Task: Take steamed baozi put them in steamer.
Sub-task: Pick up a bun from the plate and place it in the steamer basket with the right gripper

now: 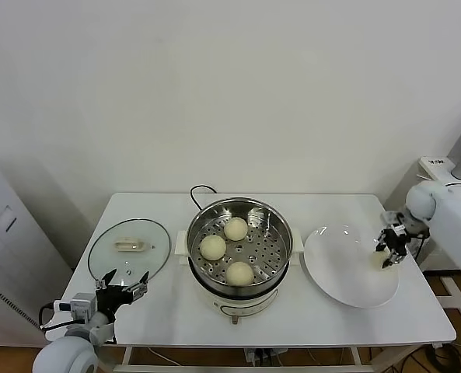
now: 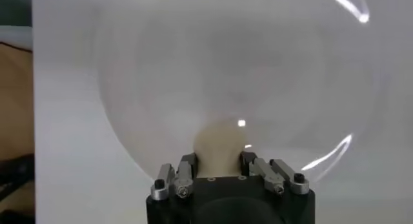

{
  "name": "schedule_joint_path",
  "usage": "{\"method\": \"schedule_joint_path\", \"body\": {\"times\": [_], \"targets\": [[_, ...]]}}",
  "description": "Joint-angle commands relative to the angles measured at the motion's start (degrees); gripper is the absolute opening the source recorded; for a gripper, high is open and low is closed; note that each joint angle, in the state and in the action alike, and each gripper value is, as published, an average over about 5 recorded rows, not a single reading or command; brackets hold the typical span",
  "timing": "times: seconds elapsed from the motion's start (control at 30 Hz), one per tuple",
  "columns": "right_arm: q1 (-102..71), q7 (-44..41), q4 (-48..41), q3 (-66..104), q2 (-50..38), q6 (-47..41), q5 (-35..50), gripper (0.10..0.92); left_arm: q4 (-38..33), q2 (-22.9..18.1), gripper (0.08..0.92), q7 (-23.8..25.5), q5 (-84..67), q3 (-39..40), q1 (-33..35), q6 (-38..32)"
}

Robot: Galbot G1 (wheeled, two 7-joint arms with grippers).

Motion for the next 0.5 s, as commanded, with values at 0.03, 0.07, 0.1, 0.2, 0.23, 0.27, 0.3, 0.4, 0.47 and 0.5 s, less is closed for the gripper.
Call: {"method": "schedule_joint_path", "body": {"times": [0.03, 0.07, 0.1, 0.2, 0.23, 0.27, 0.3, 0.4, 0.47, 0.5], "targets": [[25.80, -1.15, 15.43, -29.31, -4.96, -10.25, 25.45, 0.424, -0.09, -0.05, 0.823, -0.04, 0.08, -0.16, 0.24, -0.01], [27.94, -0.99, 16.89, -31.13, -4.98, -11.28, 27.65, 0.424, -0.13, -0.03, 0.823, -0.04, 0.08, -0.16, 0.25, -0.01], [30.09, -0.74, 18.48, -32.85, -4.90, -12.24, 29.68, 0.424, -0.16, -0.01, 0.823, -0.04, 0.08, -0.13, 0.24, -0.01], [35.08, 0.48, 22.78, -36.70, -4.20, -14.91, 34.22, 0.426, -0.18, 0.03, 0.823, -0.06, 0.09, 0.02, 0.13, 0.01], [36.31, 1.12, 24.24, -37.68, -3.84, -15.86, 35.32, 0.426, -0.18, 0.01, 0.823, -0.07, 0.10, 0.08, 0.10, 0.01], [37.30, 1.80, 25.56, -38.45, -3.43, -16.87, 36.38, 0.427, -0.17, 0.00, 0.823, -0.07, 0.10, 0.13, 0.08, 0.00], [38.31, 2.66, 27.06, -39.22, -2.91, -18.13, 37.64, 0.427, -0.16, 0.00, 0.823, -0.07, 0.11, 0.18, 0.07, -0.02], [40.82, 5.31, 30.63, -40.67, -1.01, -21.99, 41.23, 0.426, -0.15, 0.04, 0.823, -0.03, 0.13, 0.24, 0.09, -0.09], [42.08, 7.06, 32.19, -41.33, 0.51, -24.20, 43.88, 0.427, -0.20, 0.10, 0.823, -0.01, 0.13, 0.23, 0.09, -0.13], [42.66, 8.00, 32.81, -41.66, 1.43, -25.19, 45.28, 0.428, -0.24, 0.12, 0.823, 0.00, 0.12, 0.21, 0.09, -0.14]]}}
